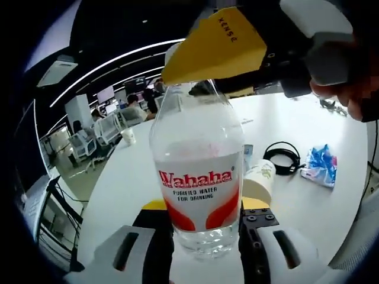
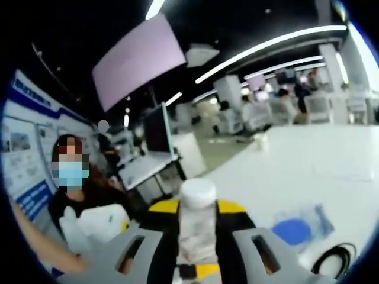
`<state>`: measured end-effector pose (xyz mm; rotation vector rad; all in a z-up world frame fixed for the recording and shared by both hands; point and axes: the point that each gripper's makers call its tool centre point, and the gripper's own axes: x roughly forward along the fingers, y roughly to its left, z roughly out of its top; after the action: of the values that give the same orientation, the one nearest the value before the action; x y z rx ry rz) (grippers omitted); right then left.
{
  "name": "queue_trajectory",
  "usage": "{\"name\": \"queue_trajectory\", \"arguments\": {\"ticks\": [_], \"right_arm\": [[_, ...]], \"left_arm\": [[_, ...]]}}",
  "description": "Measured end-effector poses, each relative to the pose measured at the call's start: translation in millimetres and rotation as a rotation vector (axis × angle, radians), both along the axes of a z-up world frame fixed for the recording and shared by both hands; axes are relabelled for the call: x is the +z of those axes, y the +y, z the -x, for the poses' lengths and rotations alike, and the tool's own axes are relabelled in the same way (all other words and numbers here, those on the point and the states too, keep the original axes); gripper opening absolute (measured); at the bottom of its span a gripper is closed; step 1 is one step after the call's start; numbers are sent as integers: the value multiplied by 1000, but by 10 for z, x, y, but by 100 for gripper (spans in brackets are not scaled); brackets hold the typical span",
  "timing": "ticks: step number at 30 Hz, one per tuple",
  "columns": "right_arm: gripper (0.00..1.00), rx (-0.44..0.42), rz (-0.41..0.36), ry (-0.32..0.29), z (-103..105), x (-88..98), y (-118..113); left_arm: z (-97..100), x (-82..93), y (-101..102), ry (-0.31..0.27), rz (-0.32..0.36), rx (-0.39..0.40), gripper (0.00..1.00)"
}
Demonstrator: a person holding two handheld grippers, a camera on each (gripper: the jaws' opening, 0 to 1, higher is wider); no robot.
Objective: Arrange the tabletop items into an orderly group along one side of the table until the central work area is clear of visible clutter.
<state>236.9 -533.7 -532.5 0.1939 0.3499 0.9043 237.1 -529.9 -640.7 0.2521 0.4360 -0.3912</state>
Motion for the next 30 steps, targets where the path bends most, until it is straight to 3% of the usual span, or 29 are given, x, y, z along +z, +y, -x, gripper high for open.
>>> {"name": "queue_trajectory", "arguments": {"ticks": [5, 6, 8, 16, 30], "right_arm": [[18, 32, 51, -45, -146, -66, 168], [17, 45, 75, -76, -195, -81, 193], [17, 45, 66, -67, -269, -87, 236], [17, 34, 65, -129, -661, -72, 361], [17, 0, 101, -262, -1435, -154, 380]], "left_arm": [[-221, -104, 121, 7, 32, 19, 39], [-259, -116, 139, 6, 34, 20, 39], [-328, -126, 174, 5, 38, 23, 39], [-770, -97, 280, -20, 50, 24, 39], [-1665, -217, 243, -61, 96, -4, 39]]}}
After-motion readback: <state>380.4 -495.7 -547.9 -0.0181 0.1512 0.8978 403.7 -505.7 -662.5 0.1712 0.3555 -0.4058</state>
